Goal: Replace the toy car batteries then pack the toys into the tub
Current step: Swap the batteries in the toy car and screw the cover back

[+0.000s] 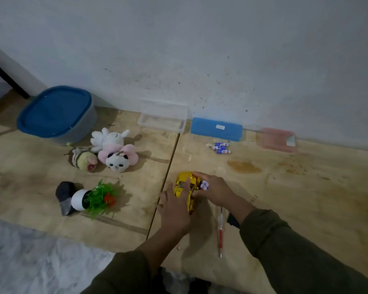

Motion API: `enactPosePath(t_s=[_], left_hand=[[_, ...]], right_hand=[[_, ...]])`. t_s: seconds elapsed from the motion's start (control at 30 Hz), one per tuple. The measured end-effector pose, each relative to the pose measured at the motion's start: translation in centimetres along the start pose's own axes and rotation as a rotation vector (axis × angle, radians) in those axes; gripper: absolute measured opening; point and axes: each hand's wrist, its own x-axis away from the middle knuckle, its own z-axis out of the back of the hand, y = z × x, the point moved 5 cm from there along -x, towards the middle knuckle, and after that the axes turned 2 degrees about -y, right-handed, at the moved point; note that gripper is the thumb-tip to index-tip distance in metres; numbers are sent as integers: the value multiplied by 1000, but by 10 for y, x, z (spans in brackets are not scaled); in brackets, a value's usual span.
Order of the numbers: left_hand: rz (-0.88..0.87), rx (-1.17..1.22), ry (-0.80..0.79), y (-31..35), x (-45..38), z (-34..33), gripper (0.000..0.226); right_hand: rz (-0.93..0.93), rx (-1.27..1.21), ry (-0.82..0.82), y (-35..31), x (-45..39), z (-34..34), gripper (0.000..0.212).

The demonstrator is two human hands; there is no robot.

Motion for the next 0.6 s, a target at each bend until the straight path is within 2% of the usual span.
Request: enactPosePath(t_s=[0.1, 0.2, 0.33, 0.47, 0.6], left_hand=[[-15, -4, -18, 1, 1, -3, 80], [-41, -18, -45, -1, -2, -2, 88], [-153, -22, -43, 5, -7, 15, 88], [-375, -20, 42, 39, -26, 50, 73], [-524, -113, 86, 97, -56, 60, 67]], right_hand=[[-3, 15, -14, 0, 2, -2, 73], [-32, 19, 31, -1, 3, 3, 72], [-114, 68, 215, 0, 10, 33, 68], [-259, 408, 412, 13, 26, 84, 65], [-398, 673, 521, 42, 41, 138, 59]])
